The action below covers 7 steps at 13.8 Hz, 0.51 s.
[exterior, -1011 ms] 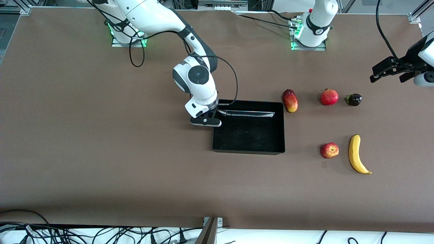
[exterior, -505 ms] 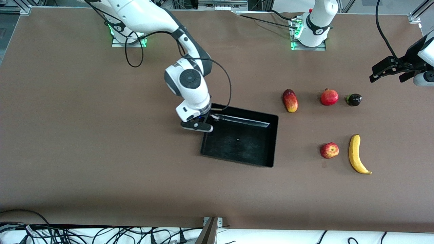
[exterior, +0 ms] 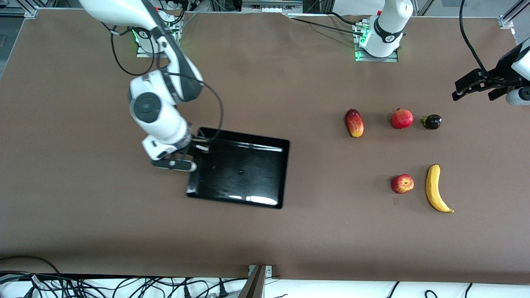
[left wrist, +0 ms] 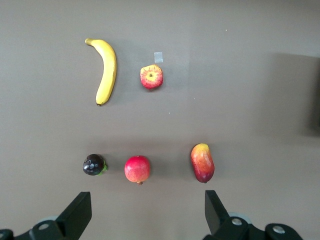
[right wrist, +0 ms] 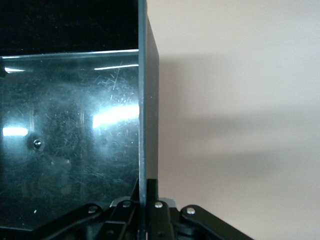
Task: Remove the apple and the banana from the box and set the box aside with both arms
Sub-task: 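Drag the empty black tray across the table toward the right arm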
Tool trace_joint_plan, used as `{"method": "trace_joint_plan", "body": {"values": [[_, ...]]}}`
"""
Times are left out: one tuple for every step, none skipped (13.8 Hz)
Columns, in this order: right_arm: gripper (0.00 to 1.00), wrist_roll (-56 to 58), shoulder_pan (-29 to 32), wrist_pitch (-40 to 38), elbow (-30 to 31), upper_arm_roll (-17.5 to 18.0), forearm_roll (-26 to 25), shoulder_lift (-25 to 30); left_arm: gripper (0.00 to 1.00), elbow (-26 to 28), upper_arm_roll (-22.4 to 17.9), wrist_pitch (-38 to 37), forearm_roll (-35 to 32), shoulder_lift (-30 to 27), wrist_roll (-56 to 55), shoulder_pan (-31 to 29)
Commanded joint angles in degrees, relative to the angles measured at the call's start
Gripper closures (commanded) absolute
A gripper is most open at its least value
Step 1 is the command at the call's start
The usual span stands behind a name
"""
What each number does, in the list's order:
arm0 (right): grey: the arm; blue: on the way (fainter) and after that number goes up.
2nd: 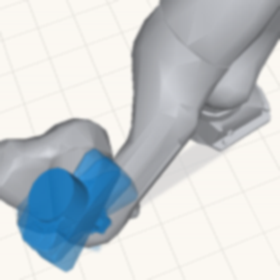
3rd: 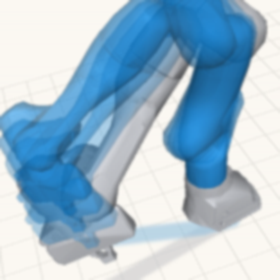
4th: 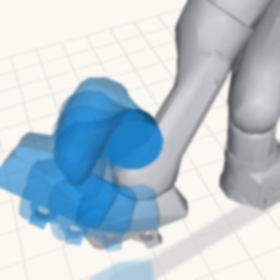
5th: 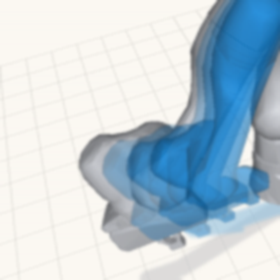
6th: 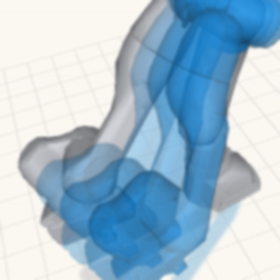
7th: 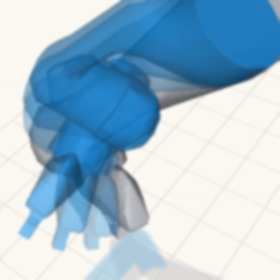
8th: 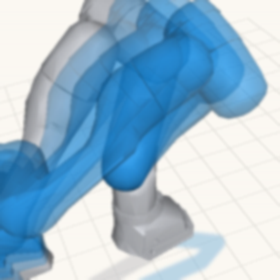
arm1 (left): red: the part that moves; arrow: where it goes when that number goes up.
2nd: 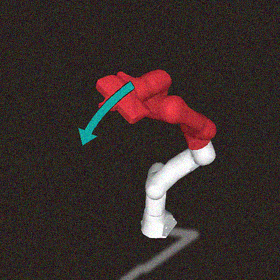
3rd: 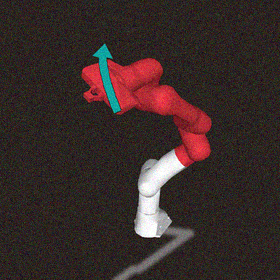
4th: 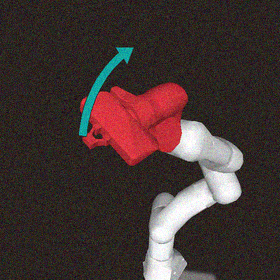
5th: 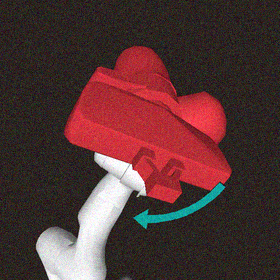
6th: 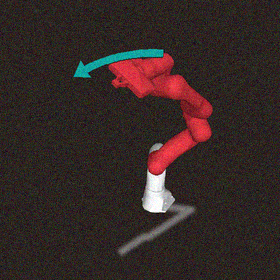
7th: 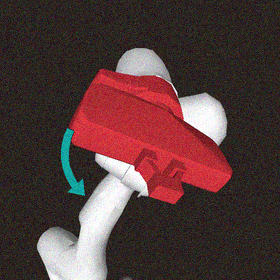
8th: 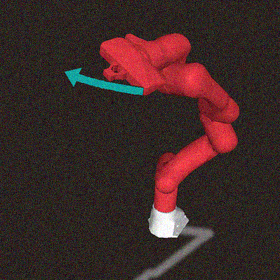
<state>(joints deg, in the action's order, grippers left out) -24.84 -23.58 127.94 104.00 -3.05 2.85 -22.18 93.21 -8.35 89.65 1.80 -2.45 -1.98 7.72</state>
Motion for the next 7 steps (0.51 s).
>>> {"method": "trace_joint_plan", "body": {"values": [[1.00,13.8,0.4,0.7,11.4,-6.3,1.4,9.2,0.00,1.3,0.8,-0.1,-1.5,-1.5,-1.0,-0.4],[1.00,19.2,0.4,1.1,14.5,-10.1,1.4,10.9,0.00,1.2,0.7,-0.2,-1.5,-1.5,-1.0,-0.4],[1.00,24.6,0.4,1.8,17.3,-13.5,1.4,12.4,0.00,1.1,0.7,-0.3,-1.5,-1.5,-1.1,-0.4],[1.00,28.5,0.4,2.2,19.2,-16.4,1.4,13.3,0.00,1.1,0.7,-0.4,-1.5,-1.5,-1.1,-0.4],[1.00,30.4,0.4,2.3,20.4,-18.7,1.5,13.8,0.00,1.1,0.7,-0.5,-1.5,-1.5,-1.1,-0.4],[1.00,31.7,0.4,2.5,21.8,-21.4,1.5,13.9,0.00,1.0,0.7,-0.7,-1.5,-1.5,-1.1,-0.4],[1.00,35.5,0.4,4.1,23.2,-23.6,1.6,13.9,0.00,0.9,0.7,-0.8,-1.5,-1.5,-1.1,-0.4]]}}
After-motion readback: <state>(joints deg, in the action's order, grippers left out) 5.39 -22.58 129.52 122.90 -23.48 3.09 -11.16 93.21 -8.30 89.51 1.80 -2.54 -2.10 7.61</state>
